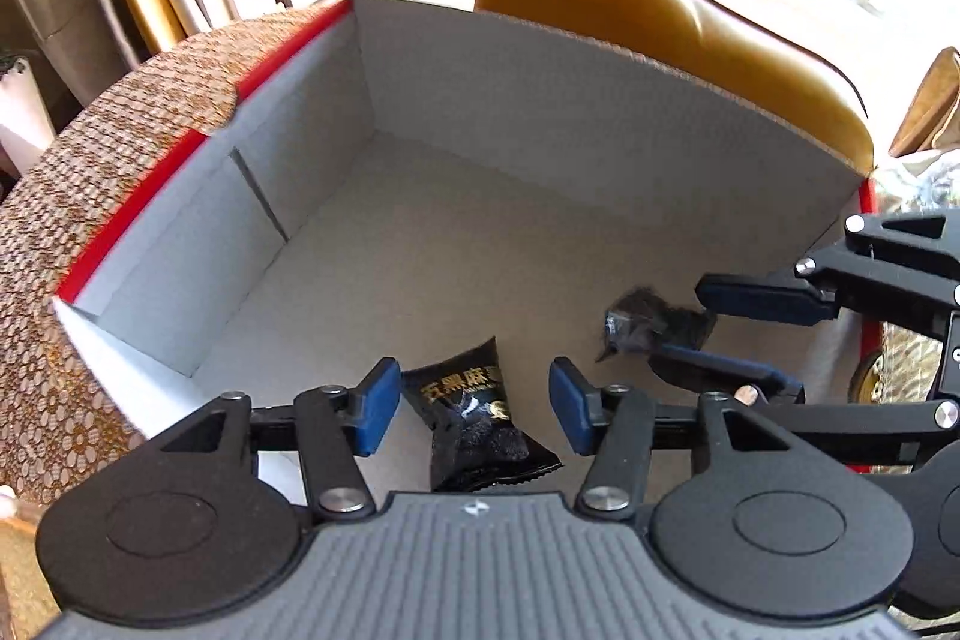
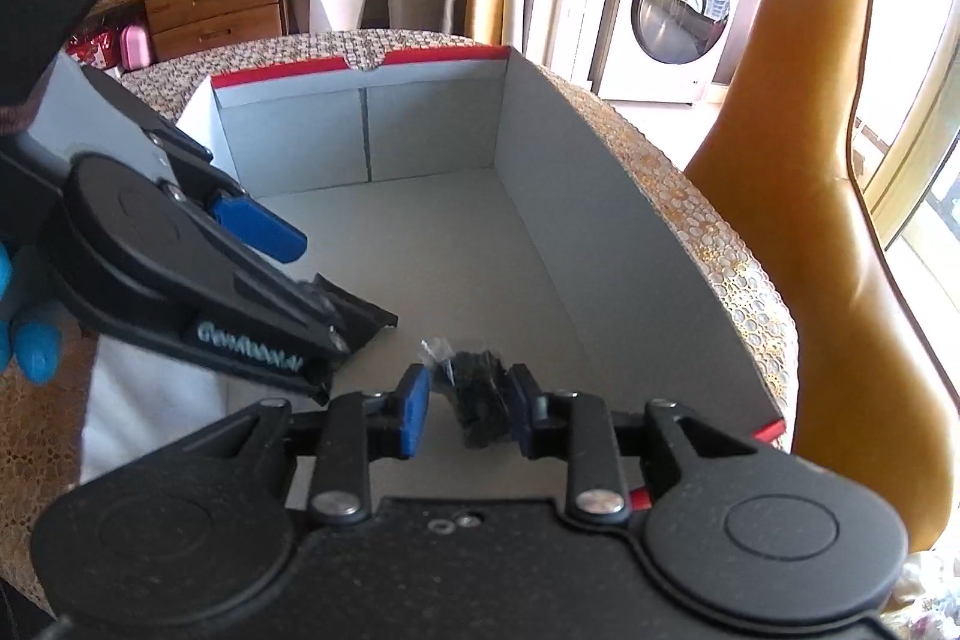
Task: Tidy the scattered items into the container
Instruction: 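Open left tool to drop snack packet while right tool releases plastic bag into box, then withdraw both open tools from the red box back over the table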
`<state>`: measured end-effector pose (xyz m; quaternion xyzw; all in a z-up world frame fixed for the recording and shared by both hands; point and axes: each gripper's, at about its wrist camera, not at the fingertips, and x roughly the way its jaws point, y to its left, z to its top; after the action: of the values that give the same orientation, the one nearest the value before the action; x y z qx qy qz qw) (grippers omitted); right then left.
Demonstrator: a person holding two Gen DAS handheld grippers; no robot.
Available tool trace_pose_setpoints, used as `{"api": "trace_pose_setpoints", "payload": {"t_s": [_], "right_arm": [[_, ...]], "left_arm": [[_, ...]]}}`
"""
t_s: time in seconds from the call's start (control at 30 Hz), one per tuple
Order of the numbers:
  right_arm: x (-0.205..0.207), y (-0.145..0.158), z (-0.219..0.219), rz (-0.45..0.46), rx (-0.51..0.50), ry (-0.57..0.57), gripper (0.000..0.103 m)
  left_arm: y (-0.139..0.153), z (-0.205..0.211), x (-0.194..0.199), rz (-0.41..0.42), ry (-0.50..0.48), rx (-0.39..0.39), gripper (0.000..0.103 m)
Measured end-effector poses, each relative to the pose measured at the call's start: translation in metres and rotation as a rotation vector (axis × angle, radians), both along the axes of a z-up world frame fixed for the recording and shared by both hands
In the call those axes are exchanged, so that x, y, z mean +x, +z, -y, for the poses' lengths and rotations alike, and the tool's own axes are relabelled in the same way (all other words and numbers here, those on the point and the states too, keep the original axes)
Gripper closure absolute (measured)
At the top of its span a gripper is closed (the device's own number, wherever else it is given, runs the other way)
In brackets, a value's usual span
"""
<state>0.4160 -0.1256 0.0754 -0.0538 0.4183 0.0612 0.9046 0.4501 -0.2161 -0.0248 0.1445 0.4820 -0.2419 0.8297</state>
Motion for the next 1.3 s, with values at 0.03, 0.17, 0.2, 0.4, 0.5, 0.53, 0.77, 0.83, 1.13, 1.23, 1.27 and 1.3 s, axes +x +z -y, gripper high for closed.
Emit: {"api": "trace_pose_setpoints", "payload": {"t_s": [0.03, 0.17, 0.2, 0.4, 0.5, 0.53, 0.77, 0.83, 1.13, 1.23, 1.27, 1.3], "right_arm": [[-0.002, 0.002, -0.001, 0.004, 0.001, 0.001, 0.000], [-0.010, 0.009, 0.001, 0.022, 0.001, -0.007, 0.000], [-0.012, 0.011, 0.002, 0.026, 0.003, -0.011, 0.000], [-0.030, 0.025, 0.002, 0.053, 0.022, -0.005, 0.000], [-0.040, 0.032, -0.003, 0.071, 0.021, 0.005, 0.000], [-0.044, 0.034, -0.005, 0.078, 0.022, 0.007, 0.000], [-0.063, 0.048, -0.014, 0.117, 0.029, 0.025, 0.000], [-0.067, 0.052, -0.017, 0.126, 0.034, 0.032, 0.000], [-0.089, 0.061, -0.043, 0.167, 0.036, 0.075, 0.000], [-0.095, 0.061, -0.054, 0.184, 0.044, 0.089, 0.000], [-0.097, 0.062, -0.058, 0.189, 0.049, 0.096, 0.000], [-0.099, 0.063, -0.062, 0.193, 0.056, 0.103, 0.000]], "left_arm": [[0.004, -0.003, -0.001, 0.002, 0.005, -0.011, 0.050], [0.019, -0.009, -0.015, 0.029, 0.012, -0.027, 0.050], [0.023, -0.011, -0.019, 0.037, 0.015, -0.030, 0.050], [0.043, -0.010, -0.034, 0.080, 0.029, -0.047, 0.050], [0.050, -0.015, -0.046, 0.097, 0.033, -0.049, 0.050], [0.052, -0.016, -0.050, 0.104, 0.036, -0.051, 0.050], [0.066, -0.031, -0.077, 0.151, 0.058, -0.076, 0.050], [0.069, -0.038, -0.085, 0.161, 0.071, -0.089, 0.050], [0.080, -0.079, -0.130, 0.241, 0.157, -0.119, 0.050], [0.085, -0.097, -0.147, 0.272, 0.180, -0.126, 0.050], [0.087, -0.104, -0.153, 0.283, 0.195, -0.129, 0.050], [0.089, -0.111, -0.157, 0.295, 0.211, -0.132, 0.050]]}}
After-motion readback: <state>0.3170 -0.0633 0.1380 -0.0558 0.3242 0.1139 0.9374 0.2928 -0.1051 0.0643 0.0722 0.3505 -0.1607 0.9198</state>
